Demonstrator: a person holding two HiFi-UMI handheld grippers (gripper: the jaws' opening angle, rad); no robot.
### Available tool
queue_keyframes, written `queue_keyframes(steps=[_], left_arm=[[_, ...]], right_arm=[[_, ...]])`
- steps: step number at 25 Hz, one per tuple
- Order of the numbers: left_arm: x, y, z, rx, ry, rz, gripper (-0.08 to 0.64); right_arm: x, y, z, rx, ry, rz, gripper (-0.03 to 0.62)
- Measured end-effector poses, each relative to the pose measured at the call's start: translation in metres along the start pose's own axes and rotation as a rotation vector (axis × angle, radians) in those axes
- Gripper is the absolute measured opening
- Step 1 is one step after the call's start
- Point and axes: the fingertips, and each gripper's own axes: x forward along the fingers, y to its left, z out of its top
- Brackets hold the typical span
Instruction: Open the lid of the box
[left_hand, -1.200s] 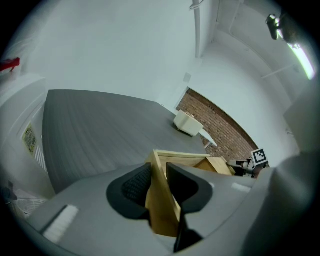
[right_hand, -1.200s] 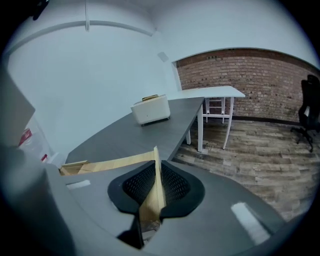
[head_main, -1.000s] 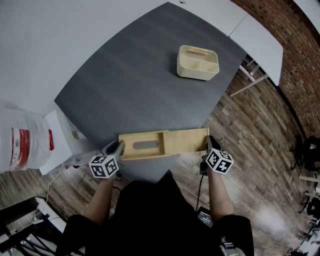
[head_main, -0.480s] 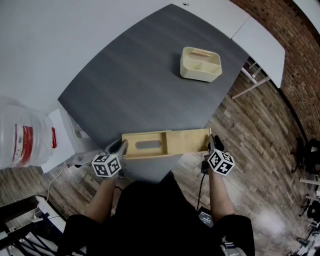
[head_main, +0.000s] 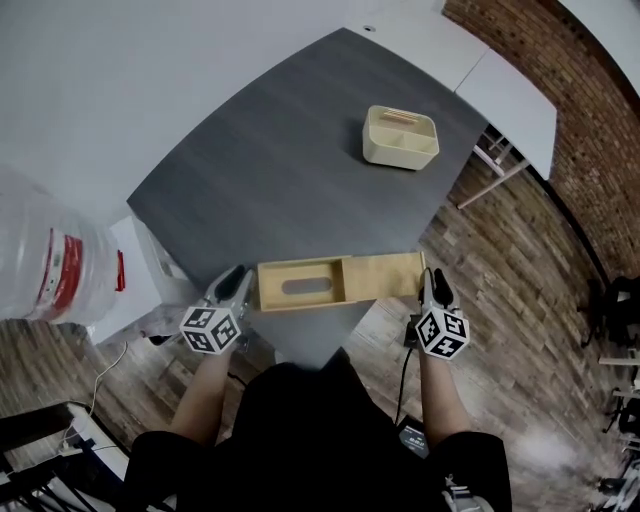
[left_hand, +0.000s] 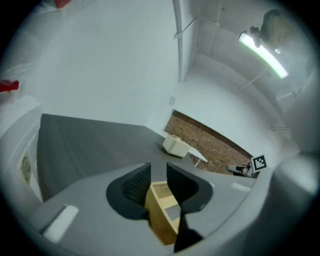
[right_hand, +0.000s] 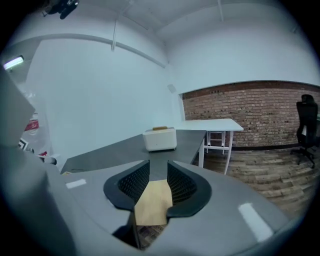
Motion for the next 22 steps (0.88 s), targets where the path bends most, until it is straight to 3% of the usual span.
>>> queue_keyframes(steps=[6,13,22], left_arm=[[-0.027,-0.02,0.039,0.071,-0.158,-0.114,0.056],[-0.05,-0.052,0.038,0.173,-0.19,-0.195,0.0],[-0.079,-0.082,0.036,0.206,-0.26,-0.135,0.0]], right_arm=[[-0.043,0.041,0.007,-0.061,-0.076,0.069,0.078],[-0.07,0.06,-0.007,-0.096,-0.075,0.133,0.054],[-0.081,0.061,0.005,-0.104,-0.131,0.24,0.035]])
